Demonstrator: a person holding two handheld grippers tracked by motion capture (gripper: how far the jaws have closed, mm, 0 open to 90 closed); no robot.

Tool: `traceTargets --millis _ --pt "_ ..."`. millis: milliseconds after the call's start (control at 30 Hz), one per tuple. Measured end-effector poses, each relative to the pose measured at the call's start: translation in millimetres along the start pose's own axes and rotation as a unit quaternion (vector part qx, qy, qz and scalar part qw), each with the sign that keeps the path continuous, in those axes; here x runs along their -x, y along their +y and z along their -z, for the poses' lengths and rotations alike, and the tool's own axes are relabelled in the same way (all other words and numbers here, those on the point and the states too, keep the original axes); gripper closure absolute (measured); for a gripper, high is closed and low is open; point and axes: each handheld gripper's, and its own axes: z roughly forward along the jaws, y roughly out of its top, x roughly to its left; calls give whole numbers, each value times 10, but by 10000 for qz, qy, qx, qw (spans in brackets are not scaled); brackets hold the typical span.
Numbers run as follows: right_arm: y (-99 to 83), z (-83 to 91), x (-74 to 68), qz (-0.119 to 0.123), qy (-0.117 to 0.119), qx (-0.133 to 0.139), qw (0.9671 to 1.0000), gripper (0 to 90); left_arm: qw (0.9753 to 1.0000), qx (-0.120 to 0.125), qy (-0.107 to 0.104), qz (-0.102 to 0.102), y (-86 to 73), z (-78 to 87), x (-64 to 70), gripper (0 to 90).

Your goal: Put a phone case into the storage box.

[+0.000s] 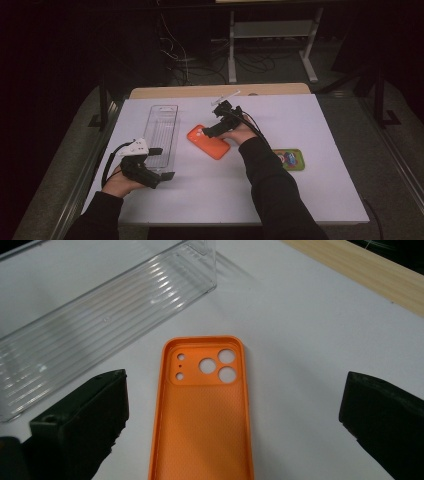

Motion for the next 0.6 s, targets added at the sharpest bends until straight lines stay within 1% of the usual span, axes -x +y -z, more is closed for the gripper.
traceTargets --millis 33,133,167,200,233,267,333,367,433,533,567,600 --pt "7 -22 -10 -3 -15 -60 10000 0 10000 -4 6 -9 0 1 -3 0" --pt "10 -95 -27 42 -47 -120 9999 0 10000 -25 9 -46 0 5 -10 0" --pt "6 -124 -37 25 -39 -150 9999 0 10000 -14 5 -39 0 5 -9 0" --pt "1 -142 -40 35 -41 -189 9998 0 10000 34 -10 16 -1 -1 -1 0" --pt "-14 -179 -49 25 -51 -227 9997 0 10000 32 -11 23 -2 -2 -1 0" --pt "-14 -179 -49 25 -51 -227 9997 0 10000 32 -13 27 -2 -3 -1 0" --pt "-35 -213 -44 108 -36 -277 9996 0 10000 15 -17 30 -3 -4 2 0" --pt "-41 -231 -54 30 -38 -293 9996 0 10000 14 -19 31 -3 -6 2 0" --pt "-58 -270 -65 22 -28 -344 9994 0 10000 30 -22 60 -4 -10 6 0" --pt "-77 -335 -77 30 -18 -411 9991 0 10000 17 -23 45 -4 -7 3 0" --pt "-85 -356 -78 84 -24 -417 9991 0 10000 13 -21 43 -4 -6 3 0" --pt "-88 -369 -89 42 -23 -460 9989 0 10000 13 -20 44 -5 -7 3 0"
